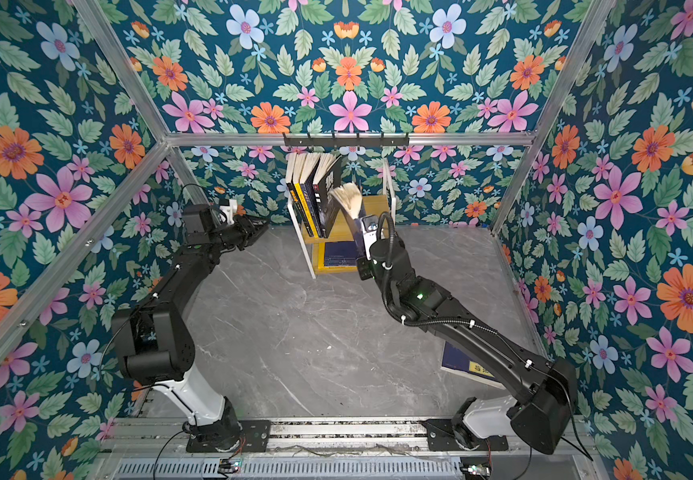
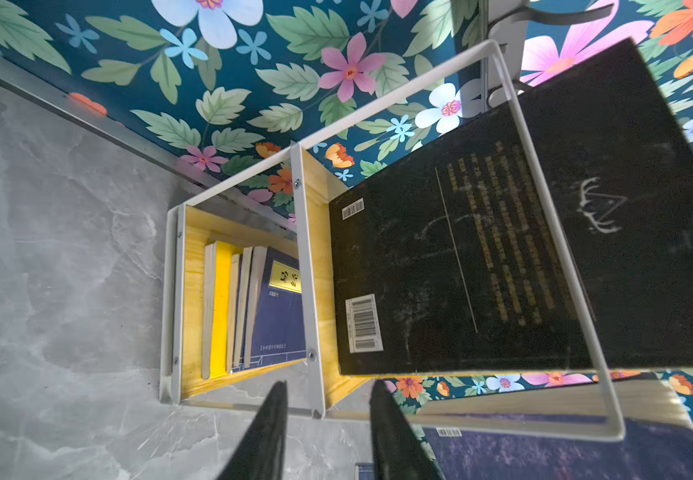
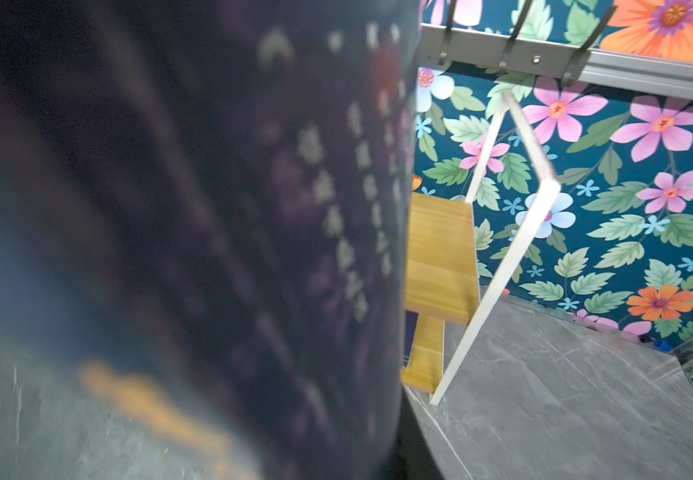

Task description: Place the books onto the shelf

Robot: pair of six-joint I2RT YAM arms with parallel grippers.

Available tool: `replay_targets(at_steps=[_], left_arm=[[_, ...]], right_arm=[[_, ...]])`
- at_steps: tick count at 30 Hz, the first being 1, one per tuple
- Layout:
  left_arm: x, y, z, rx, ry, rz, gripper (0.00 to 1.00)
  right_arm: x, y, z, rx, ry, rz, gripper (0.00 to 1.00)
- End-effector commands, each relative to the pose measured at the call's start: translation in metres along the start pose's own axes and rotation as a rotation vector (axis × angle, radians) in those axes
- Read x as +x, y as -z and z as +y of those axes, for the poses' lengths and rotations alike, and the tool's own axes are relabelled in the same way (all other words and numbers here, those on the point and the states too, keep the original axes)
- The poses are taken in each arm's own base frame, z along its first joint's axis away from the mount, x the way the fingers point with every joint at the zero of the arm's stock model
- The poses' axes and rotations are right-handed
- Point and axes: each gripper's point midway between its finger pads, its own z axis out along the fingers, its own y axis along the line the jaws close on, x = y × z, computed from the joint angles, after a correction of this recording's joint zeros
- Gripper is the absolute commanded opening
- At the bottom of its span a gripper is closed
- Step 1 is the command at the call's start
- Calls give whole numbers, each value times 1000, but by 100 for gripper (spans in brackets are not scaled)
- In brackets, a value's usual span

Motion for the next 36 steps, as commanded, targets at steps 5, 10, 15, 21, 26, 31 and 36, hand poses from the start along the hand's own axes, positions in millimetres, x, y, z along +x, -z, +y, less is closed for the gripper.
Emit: replay_targets(at_steps=[5, 10, 15, 21, 26, 31, 36], left_arm=[[-1, -39, -13, 77, 22, 34, 0], [2, -65, -17, 105, 15, 70, 0], [3, -84, -13, 131, 46, 86, 0], [1, -102, -22, 220, 62, 99, 0], [20, -111, -33, 262, 67, 146, 0], [31, -117, -38, 286, 69, 172, 0], [36, -122, -35, 280, 81, 179, 0]], right_arm=[[-37, -31, -28, 34, -155, -80, 0], [-42, -65, -35, 48, -161, -69, 0], [-31, -105, -39, 69, -169, -41, 0], [-26, -136, -32, 70, -193, -36, 0], [-25, -158, -22, 48, -206, -38, 0], [-23, -178, -5, 13, -194, -49, 0], [-21, -191, 16, -45, -144, -45, 0]])
